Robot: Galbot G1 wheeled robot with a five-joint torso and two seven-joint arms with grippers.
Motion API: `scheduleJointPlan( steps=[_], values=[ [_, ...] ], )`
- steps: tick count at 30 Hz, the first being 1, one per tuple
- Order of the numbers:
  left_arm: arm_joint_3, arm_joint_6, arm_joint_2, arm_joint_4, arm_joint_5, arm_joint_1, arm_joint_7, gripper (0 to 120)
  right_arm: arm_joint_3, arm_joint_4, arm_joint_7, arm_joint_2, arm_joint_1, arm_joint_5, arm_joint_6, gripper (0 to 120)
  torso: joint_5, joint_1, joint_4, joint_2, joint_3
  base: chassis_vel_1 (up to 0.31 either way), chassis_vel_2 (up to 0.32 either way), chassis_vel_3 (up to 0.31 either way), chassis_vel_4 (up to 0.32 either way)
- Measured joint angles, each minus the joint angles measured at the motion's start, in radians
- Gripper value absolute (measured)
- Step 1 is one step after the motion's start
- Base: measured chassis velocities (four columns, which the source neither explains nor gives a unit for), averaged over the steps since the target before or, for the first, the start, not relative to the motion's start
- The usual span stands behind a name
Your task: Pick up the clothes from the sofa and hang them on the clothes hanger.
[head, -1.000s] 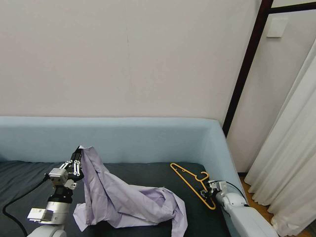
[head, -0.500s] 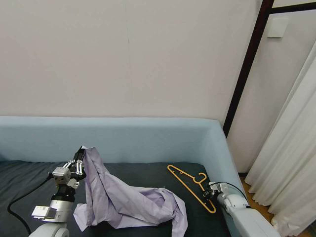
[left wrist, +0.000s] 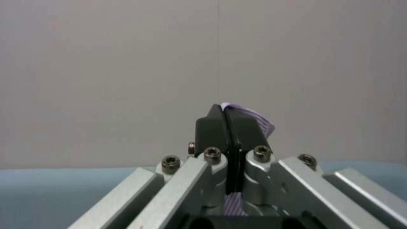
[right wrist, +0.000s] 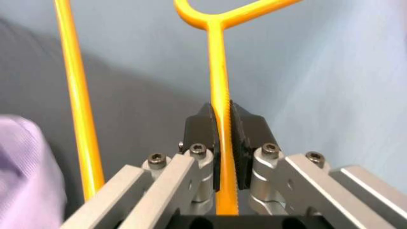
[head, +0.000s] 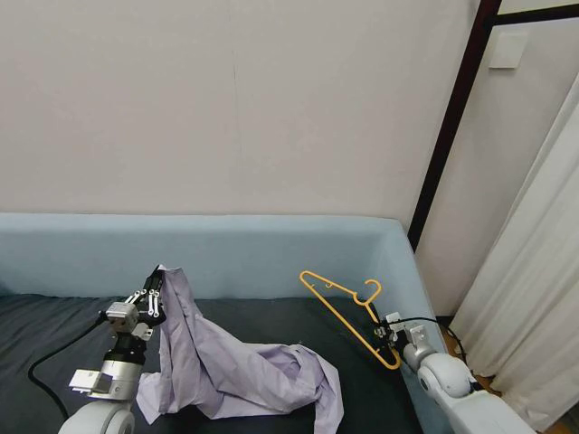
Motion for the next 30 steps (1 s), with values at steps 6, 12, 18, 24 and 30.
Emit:
scheduleJointPlan(
  steps=[6, 12, 18, 24, 30],
  values=[
    [0.010, 0.005, 0.006, 0.008, -0.021, -0.016, 0.000, 0, 0.050, 0.212, 0.077, -0.050, -0.150, -0.268, 0.175, 5, 0.0000, 0.000, 0.0000, 0.000, 0.000, 0.000, 0.000, 0.000, 0.000],
    [0.000, 0.011, 0.009, -0.009, -0.045, -0.007, -0.002, 0, 0.034, 0.326, 0.176, -0.081, -0.220, -0.573, 0.248, 5, -0.0002, 0.000, 0.0008, 0.000, 0.000, 0.000, 0.000, 0.000, 0.000],
    [-0.004, 0.014, 0.003, -0.038, -0.046, 0.009, -0.002, 0, -0.009, 0.339, 0.211, -0.064, -0.262, -0.764, 0.258, 5, 0.0000, 0.000, 0.0003, 0.000, 0.000, 0.000, 0.000, 0.000, 0.000],
    [-0.007, 0.015, -0.005, -0.071, -0.043, 0.032, -0.002, 0, -0.059, 0.381, 0.249, -0.051, -0.297, -0.821, 0.262, 5, -0.0001, 0.000, 0.0003, 0.000, 0.000, 0.000, 0.000, 0.000, 0.000],
    [-0.011, 0.016, -0.019, -0.102, -0.038, 0.050, -0.003, 0, -0.098, 0.382, 0.250, -0.037, -0.296, -0.846, 0.258, 5, -0.0001, 0.000, 0.0003, 0.000, 0.000, 0.000, 0.000, 0.000, 0.000]
  ],
)
